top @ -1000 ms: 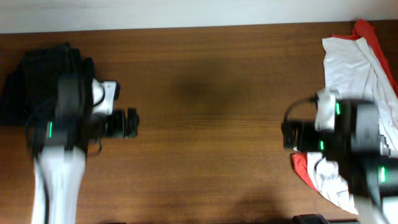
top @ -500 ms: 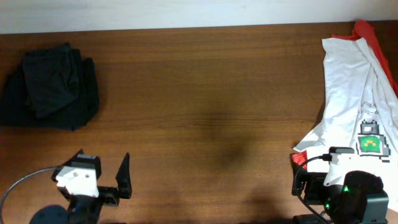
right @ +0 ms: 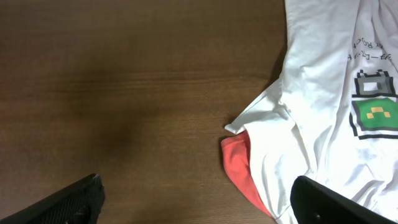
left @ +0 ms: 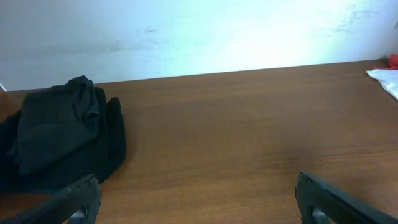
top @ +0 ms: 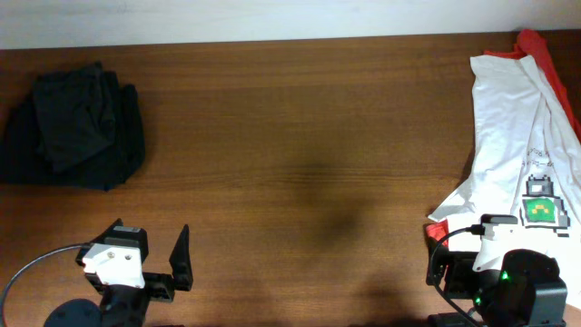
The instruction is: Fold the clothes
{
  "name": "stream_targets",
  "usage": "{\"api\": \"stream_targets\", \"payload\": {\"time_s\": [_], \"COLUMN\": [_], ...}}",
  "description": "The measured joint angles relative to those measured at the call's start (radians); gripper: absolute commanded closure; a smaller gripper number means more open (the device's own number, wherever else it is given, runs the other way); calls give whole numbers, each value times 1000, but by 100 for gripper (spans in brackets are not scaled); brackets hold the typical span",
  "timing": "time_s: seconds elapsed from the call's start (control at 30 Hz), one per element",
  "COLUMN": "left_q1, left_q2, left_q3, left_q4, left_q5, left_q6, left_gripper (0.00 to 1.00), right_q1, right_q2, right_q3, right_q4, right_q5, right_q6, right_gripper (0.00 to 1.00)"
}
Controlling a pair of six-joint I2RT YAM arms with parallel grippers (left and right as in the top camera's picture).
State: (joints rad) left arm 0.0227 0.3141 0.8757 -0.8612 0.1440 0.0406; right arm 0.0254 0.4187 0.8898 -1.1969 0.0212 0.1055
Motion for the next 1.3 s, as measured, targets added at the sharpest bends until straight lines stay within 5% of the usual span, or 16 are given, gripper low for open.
{"api": "stream_targets", "payload": {"time_s": [0.17,0.37,0.6,1.03,1.3], "left_q1": [0,0,0,0,0], "left_q2": [0,0,0,0,0], "left_q3": [0,-2,-5,-8,-8], "left_q4": [-18,-77,-192,-310,-309], "left_q5": [0,0,0,-3,-3], "left_q6": [0,0,0,0,0], "left_gripper": [1,1,1,1,1], "right_q1": [0,0,0,0,0], "right_q2": [-8,-128,-401,-404,-405], "right_q3": [-5,-84,-438,-819,-880], "right_q4": [28,293,697,1204,1125], "right_q5": [44,63,68,33,-32], "right_q6": [-1,0,-1,-18,-138], "right_gripper": [1,1,1,1,1]}}
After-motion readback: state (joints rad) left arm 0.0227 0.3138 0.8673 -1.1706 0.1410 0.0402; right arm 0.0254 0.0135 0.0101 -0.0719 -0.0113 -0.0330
